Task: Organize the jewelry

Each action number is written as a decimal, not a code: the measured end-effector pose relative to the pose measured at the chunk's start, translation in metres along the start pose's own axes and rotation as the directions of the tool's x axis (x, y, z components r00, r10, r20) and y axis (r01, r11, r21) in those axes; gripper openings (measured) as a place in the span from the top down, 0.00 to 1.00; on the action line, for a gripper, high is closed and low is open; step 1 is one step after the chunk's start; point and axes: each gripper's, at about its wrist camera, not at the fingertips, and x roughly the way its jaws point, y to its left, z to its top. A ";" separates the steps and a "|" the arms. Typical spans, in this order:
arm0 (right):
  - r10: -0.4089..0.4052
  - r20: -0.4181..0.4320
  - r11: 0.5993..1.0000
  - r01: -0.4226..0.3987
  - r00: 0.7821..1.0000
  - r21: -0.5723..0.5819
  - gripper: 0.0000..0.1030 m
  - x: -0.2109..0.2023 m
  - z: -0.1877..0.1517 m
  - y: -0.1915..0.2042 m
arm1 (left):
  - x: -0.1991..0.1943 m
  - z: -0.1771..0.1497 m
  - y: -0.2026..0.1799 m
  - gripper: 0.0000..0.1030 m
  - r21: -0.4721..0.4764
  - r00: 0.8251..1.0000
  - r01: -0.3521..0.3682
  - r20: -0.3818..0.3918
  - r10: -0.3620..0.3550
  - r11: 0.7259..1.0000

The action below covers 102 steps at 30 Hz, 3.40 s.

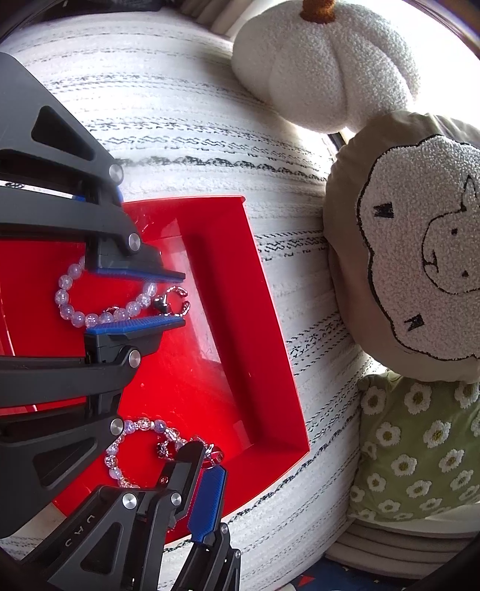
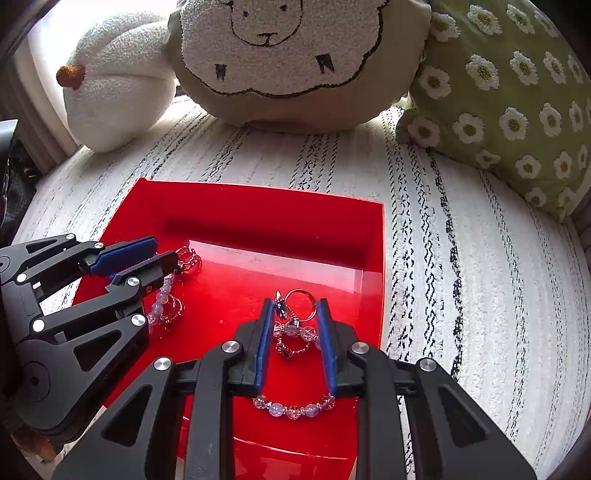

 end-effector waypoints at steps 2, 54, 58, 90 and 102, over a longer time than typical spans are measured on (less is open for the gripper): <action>-0.006 0.004 1.000 0.006 1.000 0.002 0.77 -0.001 0.000 0.000 | 0.000 0.000 0.000 0.83 0.001 1.000 0.001 -0.002 -0.001 1.000; -0.109 0.048 0.994 0.110 0.993 -0.028 0.11 -0.080 -0.047 -0.001 | -0.087 -0.050 0.022 0.14 -0.100 0.999 -0.012 0.038 0.016 0.995; -0.109 0.075 0.993 0.113 0.991 -0.043 0.11 -0.087 -0.061 0.006 | -0.090 -0.062 0.026 0.14 -0.115 0.999 -0.001 0.046 0.007 0.993; -0.078 0.070 0.996 0.081 0.994 -0.038 0.11 -0.075 -0.085 0.008 | -0.077 -0.072 0.007 0.14 -0.052 1.000 0.004 0.003 -0.004 0.999; -0.072 0.068 0.996 0.075 0.995 -0.050 0.11 -0.074 -0.086 0.011 | -0.075 -0.072 0.007 0.13 -0.042 1.000 -0.008 -0.001 0.008 0.999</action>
